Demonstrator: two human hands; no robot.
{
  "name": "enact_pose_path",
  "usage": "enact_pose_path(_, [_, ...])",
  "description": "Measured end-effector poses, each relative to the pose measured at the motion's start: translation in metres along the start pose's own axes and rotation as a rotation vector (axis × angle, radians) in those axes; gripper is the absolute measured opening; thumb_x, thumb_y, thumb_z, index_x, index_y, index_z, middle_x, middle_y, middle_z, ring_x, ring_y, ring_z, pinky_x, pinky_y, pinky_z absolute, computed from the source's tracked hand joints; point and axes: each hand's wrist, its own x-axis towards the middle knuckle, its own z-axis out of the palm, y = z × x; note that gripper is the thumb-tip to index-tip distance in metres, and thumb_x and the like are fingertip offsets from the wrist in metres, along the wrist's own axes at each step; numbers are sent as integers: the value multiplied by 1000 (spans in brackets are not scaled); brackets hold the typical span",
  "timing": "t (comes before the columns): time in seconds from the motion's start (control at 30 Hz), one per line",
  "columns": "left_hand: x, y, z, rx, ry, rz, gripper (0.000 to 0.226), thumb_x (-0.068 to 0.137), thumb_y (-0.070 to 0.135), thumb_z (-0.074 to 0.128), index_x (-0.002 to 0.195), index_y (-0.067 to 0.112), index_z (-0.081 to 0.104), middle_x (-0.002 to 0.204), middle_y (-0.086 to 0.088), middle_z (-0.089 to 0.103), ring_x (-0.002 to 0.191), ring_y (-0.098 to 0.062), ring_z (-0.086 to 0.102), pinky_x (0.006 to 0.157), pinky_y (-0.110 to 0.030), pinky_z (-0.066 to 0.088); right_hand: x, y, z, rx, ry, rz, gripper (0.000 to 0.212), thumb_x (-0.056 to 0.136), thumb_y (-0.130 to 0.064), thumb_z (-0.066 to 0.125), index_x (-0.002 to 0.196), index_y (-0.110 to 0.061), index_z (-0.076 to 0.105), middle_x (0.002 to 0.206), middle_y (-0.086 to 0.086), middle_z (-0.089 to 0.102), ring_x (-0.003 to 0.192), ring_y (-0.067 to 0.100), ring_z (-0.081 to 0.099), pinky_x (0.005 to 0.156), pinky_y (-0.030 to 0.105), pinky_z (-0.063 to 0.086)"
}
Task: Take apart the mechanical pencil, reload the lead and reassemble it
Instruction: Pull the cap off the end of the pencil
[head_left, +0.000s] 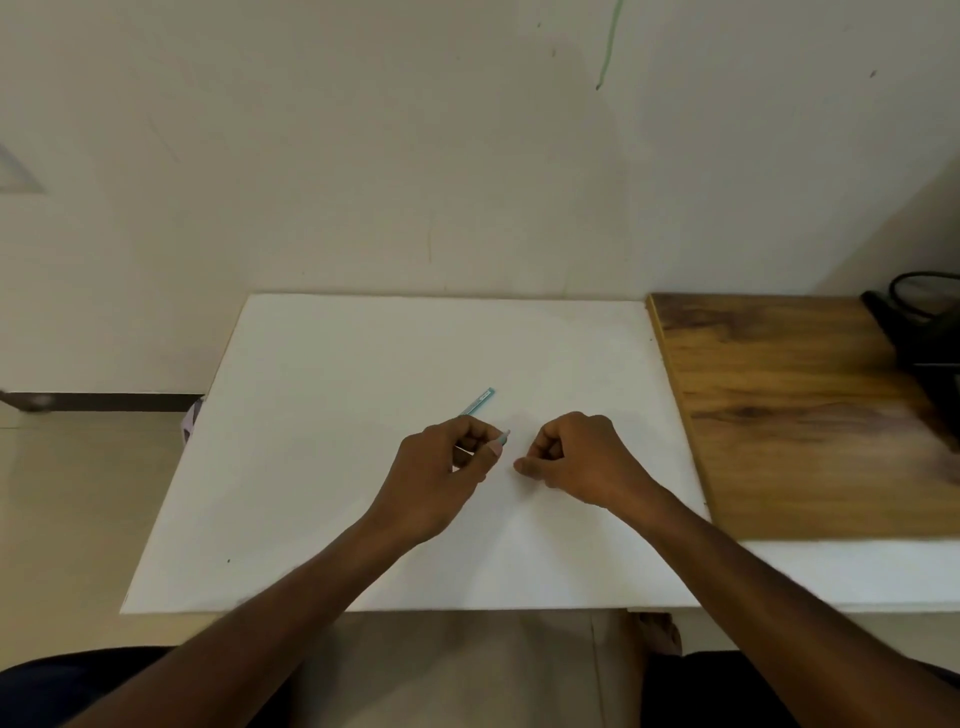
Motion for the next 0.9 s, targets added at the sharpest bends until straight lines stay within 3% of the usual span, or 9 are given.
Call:
enact_pose_path(0.1, [0, -1, 0, -10, 25, -7, 10, 104, 36, 70, 108, 29, 77, 91, 14, 78, 80, -3, 74, 78, -34, 66, -2, -5, -6, 132, 80, -72, 13, 94, -32, 78, 92, -20, 81, 80, -6, 79, 73, 10, 75, 70, 21, 58])
enact_pose_path(0.2, [2, -1, -1, -28, 49, -9, 12, 104, 35, 70, 110, 26, 77, 91, 12, 78, 81, -8, 76, 73, -28, 66, -8, -14, -13, 546, -3, -71, 11, 97, -24, 73, 97, -20, 83, 84, -2, 83, 80, 14, 80, 74, 25, 64])
enact_pose_path(0.27, [2, -1, -1, -56, 41, -8, 13, 104, 34, 71, 110, 24, 77, 92, 10, 78, 80, -10, 76, 68, -24, 66, -11, -17, -13, 649, -23, -58, 8, 95, -19, 76, 97, -17, 83, 86, 3, 84, 82, 18, 81, 76, 29, 66])
enact_pose_path(0.4, [0, -1, 3, -57, 21, 0, 15, 103, 37, 72, 110, 25, 78, 92, 9, 78, 81, -8, 76, 64, -21, 64, -12, -16, -11, 652, 1, -19, 5, 92, -13, 79, 95, -11, 83, 86, 9, 83, 81, 20, 80, 81, 35, 67])
enact_pose_path(0.6, [-1, -1, 6, -102, -42, 14, 15, 105, 33, 69, 115, 24, 76, 100, 10, 77, 82, -8, 75, 63, -20, 63, -9, -10, -19, 608, -119, -20, 8, 98, -14, 75, 99, -9, 81, 88, 9, 82, 81, 15, 77, 79, 28, 63])
enact_pose_path(0.9, [1, -2, 10, -91, -69, 38, 13, 106, 33, 67, 116, 30, 76, 103, 14, 77, 84, 0, 73, 63, -16, 59, -6, -10, -23, 650, -173, 38, 12, 99, -7, 71, 105, 1, 78, 88, 13, 77, 79, 17, 72, 77, 28, 60])
